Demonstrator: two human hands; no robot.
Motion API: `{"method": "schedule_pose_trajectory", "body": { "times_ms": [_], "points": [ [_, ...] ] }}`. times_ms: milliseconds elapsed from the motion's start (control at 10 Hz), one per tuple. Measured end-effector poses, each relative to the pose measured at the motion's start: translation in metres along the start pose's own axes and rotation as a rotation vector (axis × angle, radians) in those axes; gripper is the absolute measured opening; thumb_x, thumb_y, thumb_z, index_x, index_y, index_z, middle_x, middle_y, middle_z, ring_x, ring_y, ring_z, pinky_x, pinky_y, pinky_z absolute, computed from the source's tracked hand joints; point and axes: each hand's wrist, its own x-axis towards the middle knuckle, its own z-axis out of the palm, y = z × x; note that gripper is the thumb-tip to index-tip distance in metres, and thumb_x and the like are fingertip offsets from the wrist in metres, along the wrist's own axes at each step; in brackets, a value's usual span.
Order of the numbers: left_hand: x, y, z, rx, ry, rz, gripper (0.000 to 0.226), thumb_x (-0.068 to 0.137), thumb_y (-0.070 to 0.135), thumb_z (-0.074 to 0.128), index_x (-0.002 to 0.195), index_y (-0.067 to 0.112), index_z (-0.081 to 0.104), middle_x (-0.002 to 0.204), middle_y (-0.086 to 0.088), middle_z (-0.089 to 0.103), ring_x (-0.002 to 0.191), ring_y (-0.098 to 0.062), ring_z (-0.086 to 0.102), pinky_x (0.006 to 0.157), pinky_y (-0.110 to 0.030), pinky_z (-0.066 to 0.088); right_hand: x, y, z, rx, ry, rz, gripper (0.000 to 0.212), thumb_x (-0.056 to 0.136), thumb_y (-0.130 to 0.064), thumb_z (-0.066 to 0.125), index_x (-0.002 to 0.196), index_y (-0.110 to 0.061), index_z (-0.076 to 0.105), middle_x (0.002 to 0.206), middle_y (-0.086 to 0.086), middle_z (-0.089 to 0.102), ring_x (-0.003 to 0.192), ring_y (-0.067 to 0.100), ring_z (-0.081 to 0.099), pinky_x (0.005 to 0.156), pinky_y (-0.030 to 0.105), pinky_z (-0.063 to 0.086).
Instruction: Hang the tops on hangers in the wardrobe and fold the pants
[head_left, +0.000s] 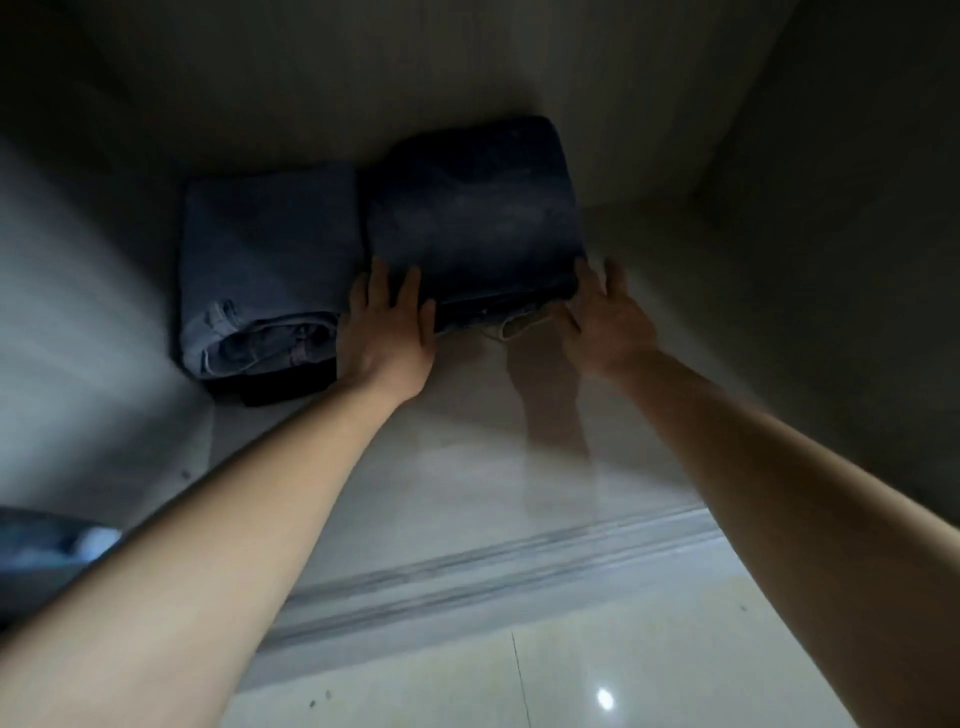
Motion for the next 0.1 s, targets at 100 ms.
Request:
{"method": "schedule_pose_trajectory", "body": {
  "times_ms": [100],
  "points": [
    [-0.0438, 0.0026, -0.0191, 0.055, 0.041, 0.038, 0.037, 0.102, 0.029, 0.036, 0.109, 0.006, 0.064, 0.123, -0.02, 0.061, 0.112, -0.038, 0.053, 0.085, -0.044, 0.046, -0.0398, 0.0004, -0.0192, -0.082, -0.015, -0.02, 0.05, 0.101, -0.034, 0.043, 0.148, -0.016, 0.038, 0.147, 0.021, 0.04, 0.121, 0.043, 0.053, 0.097, 0.046, 0.046]
  ]
}}
